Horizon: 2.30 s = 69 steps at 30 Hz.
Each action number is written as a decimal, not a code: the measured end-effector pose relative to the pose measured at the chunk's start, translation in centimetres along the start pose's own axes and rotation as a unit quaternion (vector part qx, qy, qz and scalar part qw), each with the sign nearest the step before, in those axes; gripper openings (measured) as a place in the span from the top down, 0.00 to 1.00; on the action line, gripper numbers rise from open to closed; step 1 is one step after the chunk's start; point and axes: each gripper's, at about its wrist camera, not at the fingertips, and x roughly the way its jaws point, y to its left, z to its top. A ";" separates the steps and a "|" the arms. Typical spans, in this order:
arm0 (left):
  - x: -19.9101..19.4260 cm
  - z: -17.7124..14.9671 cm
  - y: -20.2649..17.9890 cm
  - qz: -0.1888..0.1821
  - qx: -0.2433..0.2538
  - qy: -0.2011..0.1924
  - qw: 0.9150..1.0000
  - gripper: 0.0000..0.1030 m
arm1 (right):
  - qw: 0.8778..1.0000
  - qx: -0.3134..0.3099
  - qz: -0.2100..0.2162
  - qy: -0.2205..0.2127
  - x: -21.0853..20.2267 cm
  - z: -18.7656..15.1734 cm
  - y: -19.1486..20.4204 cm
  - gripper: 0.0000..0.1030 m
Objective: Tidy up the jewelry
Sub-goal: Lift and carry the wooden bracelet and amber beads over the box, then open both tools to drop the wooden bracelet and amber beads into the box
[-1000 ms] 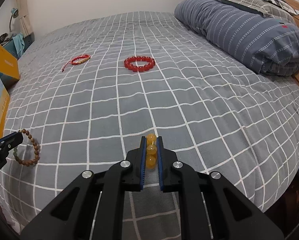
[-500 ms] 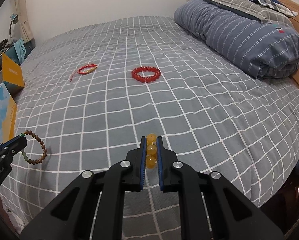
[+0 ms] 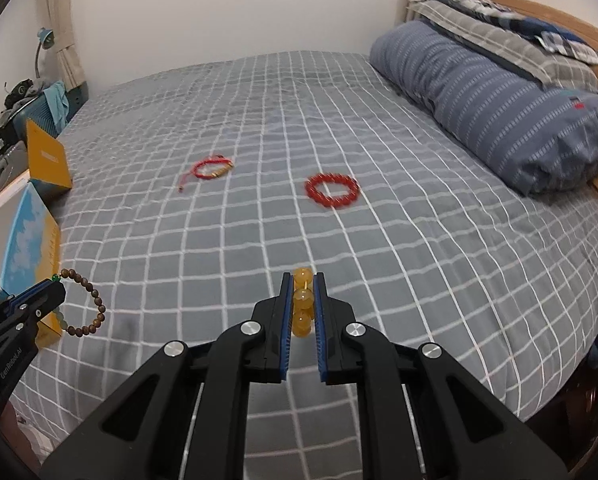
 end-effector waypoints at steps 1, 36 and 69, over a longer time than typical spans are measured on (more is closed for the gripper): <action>-0.2 0.3 0.3 0.003 0.000 -0.003 1.000 0.89 | 1.000 -0.002 0.002 -0.002 -0.1 0.4 0.5 0.91; -10.7 1.0 26.9 0.182 -0.164 -0.043 0.968 0.89 | 0.968 -0.170 0.182 -0.034 -3.0 6.2 31.8 0.91; -6.9 -6.3 33.8 0.210 -0.215 0.038 0.953 0.88 | 0.950 -0.241 0.190 0.053 1.6 -1.1 40.9 0.91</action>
